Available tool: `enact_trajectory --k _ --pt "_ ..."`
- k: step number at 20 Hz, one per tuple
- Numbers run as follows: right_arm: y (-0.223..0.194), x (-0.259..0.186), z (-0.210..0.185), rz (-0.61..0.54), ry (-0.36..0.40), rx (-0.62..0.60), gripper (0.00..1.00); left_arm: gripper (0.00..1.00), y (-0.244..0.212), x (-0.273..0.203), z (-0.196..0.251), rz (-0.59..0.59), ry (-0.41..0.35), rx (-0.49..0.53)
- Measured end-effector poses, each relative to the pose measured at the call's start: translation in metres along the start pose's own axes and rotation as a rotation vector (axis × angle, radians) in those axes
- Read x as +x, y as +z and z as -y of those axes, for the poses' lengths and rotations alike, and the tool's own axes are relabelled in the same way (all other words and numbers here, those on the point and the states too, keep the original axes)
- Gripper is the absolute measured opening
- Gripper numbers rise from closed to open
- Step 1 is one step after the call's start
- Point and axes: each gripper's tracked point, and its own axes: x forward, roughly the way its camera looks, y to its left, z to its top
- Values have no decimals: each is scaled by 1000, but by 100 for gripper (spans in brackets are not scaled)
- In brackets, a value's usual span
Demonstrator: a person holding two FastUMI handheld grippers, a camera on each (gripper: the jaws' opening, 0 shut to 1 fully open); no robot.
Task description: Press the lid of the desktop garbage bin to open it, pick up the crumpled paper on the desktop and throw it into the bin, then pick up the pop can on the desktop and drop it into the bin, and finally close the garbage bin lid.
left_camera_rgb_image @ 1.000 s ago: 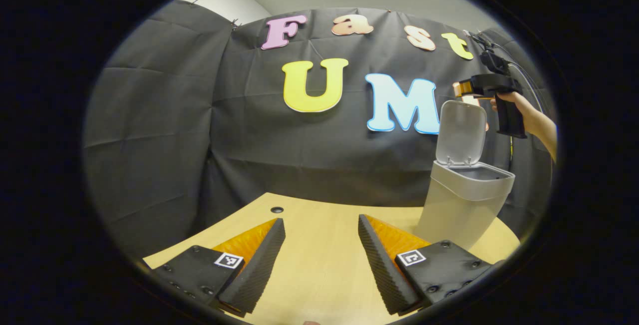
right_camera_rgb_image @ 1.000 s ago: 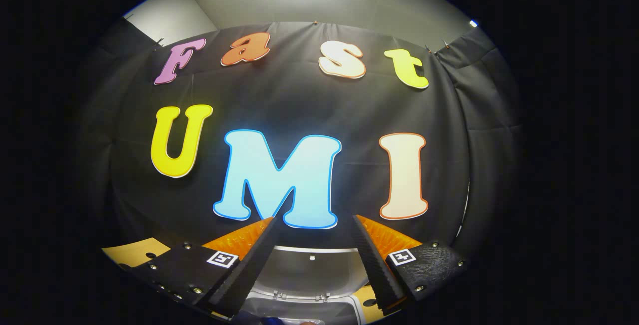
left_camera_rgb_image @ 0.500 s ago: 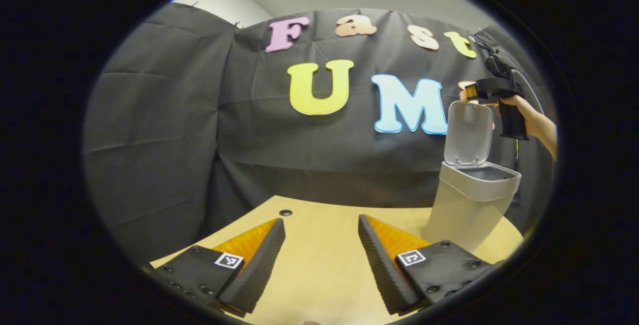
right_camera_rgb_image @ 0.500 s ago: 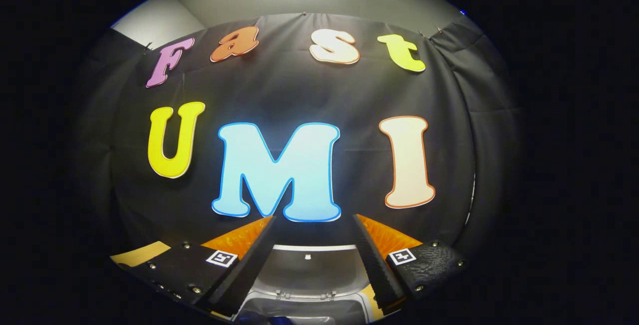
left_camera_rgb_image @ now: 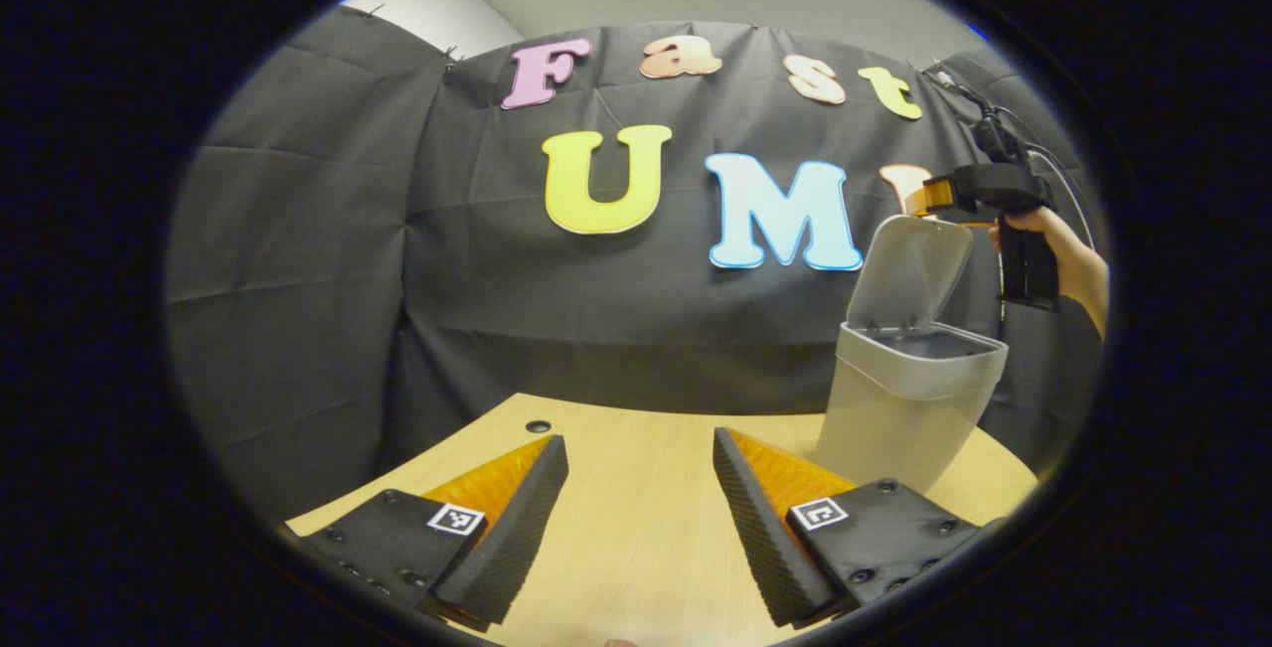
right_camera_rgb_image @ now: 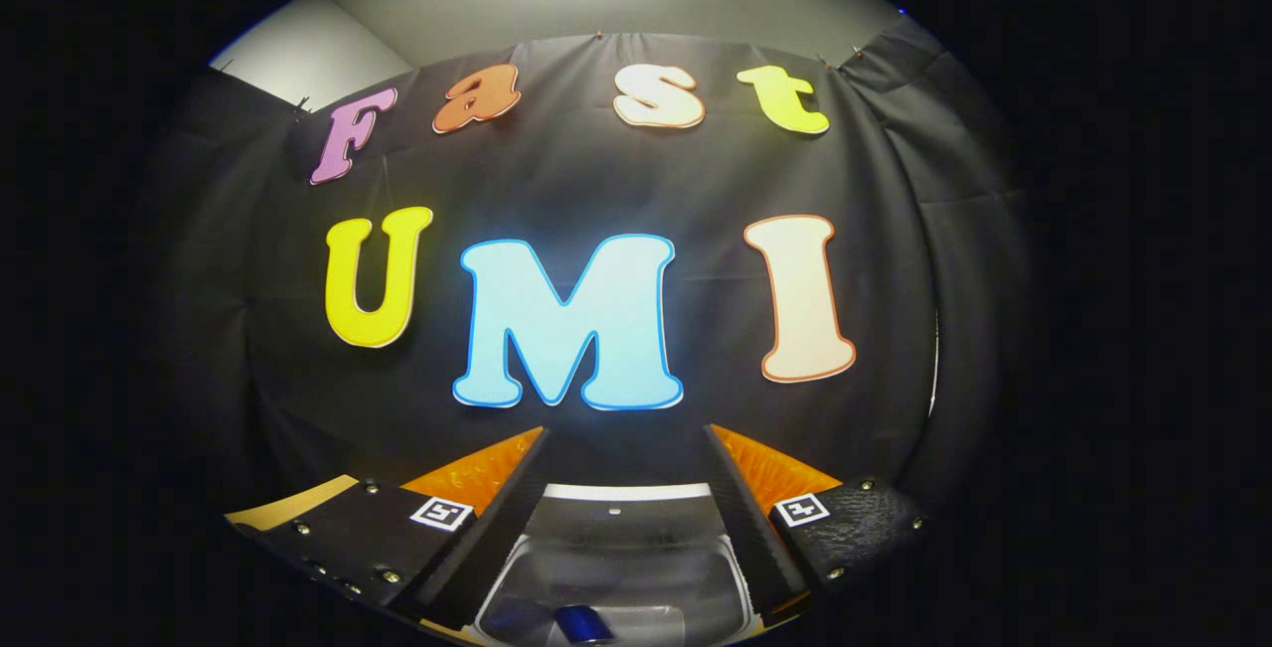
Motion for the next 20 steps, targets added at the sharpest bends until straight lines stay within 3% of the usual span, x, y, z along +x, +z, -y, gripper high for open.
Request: enact_trajectory --k 5,12,15,20 --pt "-55 -37 -4 -91 23 -4 95 96 6 -15 6 14 -30 5" --pt "-125 -45 -7 -125 12 -8 96 96 12 -35 8 20 -20 37" --pt "-136 -44 -5 -126 26 -5 96 96 14 -37 12 20 -14 34" --pt "-136 -44 -5 -26 41 5 96 96 5 -35 27 0 -26 32"
